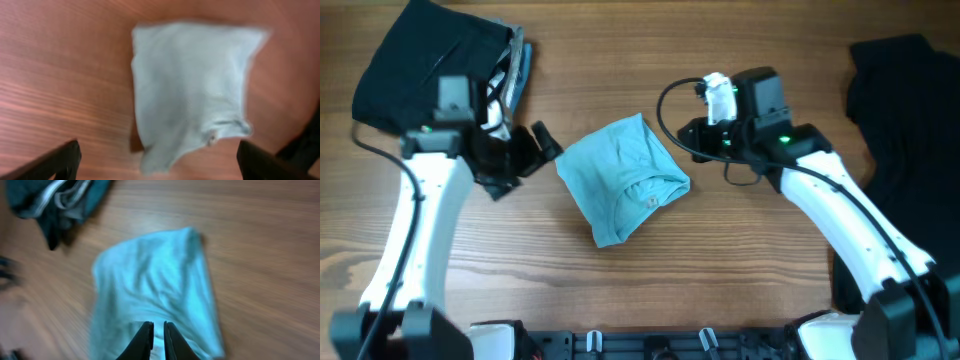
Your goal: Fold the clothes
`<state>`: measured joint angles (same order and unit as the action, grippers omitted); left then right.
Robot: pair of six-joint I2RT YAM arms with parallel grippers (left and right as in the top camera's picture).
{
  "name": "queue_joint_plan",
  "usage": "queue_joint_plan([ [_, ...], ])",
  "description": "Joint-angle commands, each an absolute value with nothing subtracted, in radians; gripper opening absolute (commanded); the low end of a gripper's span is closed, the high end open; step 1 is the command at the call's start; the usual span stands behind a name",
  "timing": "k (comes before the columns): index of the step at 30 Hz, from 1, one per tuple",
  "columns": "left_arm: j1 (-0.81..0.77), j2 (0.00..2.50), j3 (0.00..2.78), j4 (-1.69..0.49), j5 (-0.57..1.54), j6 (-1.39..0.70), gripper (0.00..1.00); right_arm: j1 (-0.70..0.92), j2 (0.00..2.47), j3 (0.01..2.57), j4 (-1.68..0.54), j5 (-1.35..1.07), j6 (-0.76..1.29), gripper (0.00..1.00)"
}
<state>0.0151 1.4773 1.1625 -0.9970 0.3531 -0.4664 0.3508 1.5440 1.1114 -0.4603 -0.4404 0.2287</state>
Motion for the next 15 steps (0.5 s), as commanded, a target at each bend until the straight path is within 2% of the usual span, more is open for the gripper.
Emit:
queue_joint_plan([
  [1,0.015,1.541,0.945,-0.801,0.540,-0.611,1.00,0.408,1.700,1.105,-0.400,-0.541,0.432,0.10],
  [3,0.012,1.581,0.849,-0.644,0.649,-0.617,1.00,0.412,1.787,1.105,-0.375,-0.541,0.510,0.09],
  [10,-0.056,1.813,0.813,-0.440,0.639,-0.677,1.00,0.412,1.940,1.105,-0.353,-0.588,0.588,0.08],
  [12,-0.093,1.874,0.813,-0.373,0.659,-0.693,0.82,0.412,1.942,1.105,-0.354,-0.589,0.587,0.08],
  [15,-0.137,1.896,0.812,-0.327,0.653,-0.694,0.80,0.413,1.942,1.105,-0.355,-0.589,0.582,0.08],
])
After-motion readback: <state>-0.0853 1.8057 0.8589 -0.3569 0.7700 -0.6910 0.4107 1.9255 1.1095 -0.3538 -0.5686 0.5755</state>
